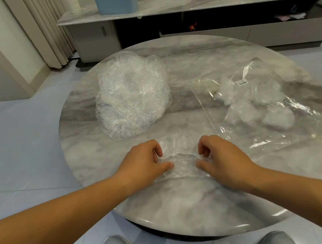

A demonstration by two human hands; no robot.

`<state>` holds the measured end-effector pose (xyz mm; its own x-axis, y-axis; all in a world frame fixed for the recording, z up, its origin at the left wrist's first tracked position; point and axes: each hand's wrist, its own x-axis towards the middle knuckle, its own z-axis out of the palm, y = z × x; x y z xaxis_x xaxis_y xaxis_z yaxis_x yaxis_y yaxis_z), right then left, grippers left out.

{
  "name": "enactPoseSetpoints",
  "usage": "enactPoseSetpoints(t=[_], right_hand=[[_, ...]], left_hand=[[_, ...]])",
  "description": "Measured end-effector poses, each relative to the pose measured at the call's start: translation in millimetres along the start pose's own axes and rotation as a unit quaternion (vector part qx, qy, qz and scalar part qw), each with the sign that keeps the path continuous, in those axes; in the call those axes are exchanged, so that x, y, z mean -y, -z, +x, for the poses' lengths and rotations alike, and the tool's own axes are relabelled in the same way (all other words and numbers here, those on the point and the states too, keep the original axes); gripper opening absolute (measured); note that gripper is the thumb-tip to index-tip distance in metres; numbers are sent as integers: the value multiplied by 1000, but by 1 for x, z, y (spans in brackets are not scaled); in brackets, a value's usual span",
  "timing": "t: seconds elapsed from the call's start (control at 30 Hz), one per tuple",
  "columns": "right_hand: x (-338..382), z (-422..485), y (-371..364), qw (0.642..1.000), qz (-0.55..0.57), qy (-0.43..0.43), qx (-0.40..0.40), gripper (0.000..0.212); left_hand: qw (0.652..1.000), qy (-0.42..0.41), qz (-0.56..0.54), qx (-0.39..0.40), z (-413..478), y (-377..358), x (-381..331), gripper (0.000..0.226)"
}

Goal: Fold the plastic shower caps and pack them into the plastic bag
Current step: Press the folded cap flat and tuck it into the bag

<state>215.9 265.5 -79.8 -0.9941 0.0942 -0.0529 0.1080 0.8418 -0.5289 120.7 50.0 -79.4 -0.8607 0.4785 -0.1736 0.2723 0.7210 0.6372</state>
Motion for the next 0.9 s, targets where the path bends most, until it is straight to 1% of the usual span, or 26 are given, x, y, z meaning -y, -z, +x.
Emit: enactPoseSetpoints(t=[0.1,0.17,0.2,0.27,0.33,0.37,0.47,0.53,0.6,0.67,0.7,0.73,0.77,0.83,0.9], right_hand=[[-1,-1,3,997,-62,38,0,17],[-1,-1,4,990,-100,98,-33,13],[-1,-1,3,984,-112,130,-50,15],[1,-2,1,974,-118,182,-68,18],[6,-3,1,976,-93,191,-45,13],[8,-4,1,981,-77,175,-21,13],[8,-5,-1,993,-40,102,44,27],[8,-5,1,997,43,41,44,35],[9,-3,4,989,146,-21,29,47],[15,-1,10,961,260,-88,36,66],[19,1,13,941,310,-126,47,73],[21,3,16,919,354,-163,58,74],[22,5,19,896,392,-195,69,71],[21,10,26,861,437,-241,100,54],[17,12,30,844,450,-262,129,41]], left_hand=[[997,-6,74,8,-1,1,-5,41],[993,-15,117,13,-4,2,-9,44],[990,-23,141,12,-5,3,-12,45],[984,-41,173,10,-6,4,-15,51],[984,-57,170,11,-5,4,-18,60],[985,-65,159,13,-5,3,-18,66],[994,-64,86,22,-1,-1,-17,87],[999,-27,-1,39,-1,-2,-18,98],[989,29,-132,61,-1,-1,-22,103],[958,91,-257,84,-1,3,-27,102],[940,119,-304,99,1,7,-30,100],[924,143,-336,115,3,11,-32,96],[913,158,-353,133,6,15,-32,91],[902,173,-361,164,11,21,-32,78],[899,182,-359,174,12,23,-31,70]])
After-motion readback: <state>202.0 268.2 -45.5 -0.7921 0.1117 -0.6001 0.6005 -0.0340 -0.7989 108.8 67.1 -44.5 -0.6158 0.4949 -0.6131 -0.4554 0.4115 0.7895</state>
